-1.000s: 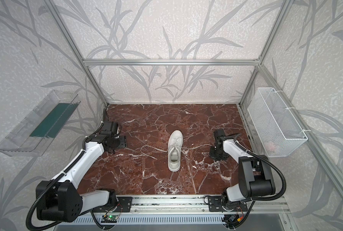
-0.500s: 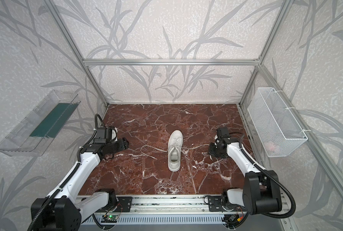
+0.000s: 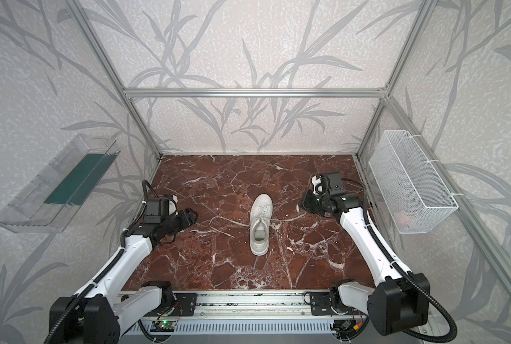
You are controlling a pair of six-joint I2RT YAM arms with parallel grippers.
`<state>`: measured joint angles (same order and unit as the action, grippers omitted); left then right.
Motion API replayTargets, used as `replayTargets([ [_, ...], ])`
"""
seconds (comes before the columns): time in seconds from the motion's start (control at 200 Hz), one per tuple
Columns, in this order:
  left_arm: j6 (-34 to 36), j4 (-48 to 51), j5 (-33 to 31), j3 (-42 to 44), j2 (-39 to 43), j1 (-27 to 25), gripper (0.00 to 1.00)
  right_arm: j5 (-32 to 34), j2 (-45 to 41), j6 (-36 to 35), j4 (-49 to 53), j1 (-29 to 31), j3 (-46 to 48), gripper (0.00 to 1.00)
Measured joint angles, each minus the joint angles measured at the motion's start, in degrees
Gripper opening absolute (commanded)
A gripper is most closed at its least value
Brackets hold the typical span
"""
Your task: Tie the shoes
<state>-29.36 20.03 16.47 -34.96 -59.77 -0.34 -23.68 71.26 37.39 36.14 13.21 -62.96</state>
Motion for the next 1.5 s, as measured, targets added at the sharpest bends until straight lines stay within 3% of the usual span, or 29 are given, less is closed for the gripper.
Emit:
replayTargets([
  [0.19,-0.68,-0.9,0.02,0.59,0.57,-0.09,0.72,0.74,5.73,5.46,-4.2,7.67,-7.91,0.0],
  [0.46,-1.33,-1.62,0.15,2.16,0.96,-0.37,0.72,6.84,13.31,17.31,-14.12,19.54,-10.34,0.0],
  [0.72,-1.79,-1.79,0.17,2.62,2.69,-0.42,0.72,10.69,24.24,21.81,-18.75,27.06,-22.05,0.0],
  [0.96,-2.36,-1.2,0.17,4.09,4.52,-0.68,0.72,12.74,34.21,25.11,-21.88,30.32,-29.51,0.0],
  [1.5,-2.34,2.71,-0.35,4.79,10.6,-0.74,0.73,10.51,59.45,30.62,-22.62,32.24,-49.51,0.03],
])
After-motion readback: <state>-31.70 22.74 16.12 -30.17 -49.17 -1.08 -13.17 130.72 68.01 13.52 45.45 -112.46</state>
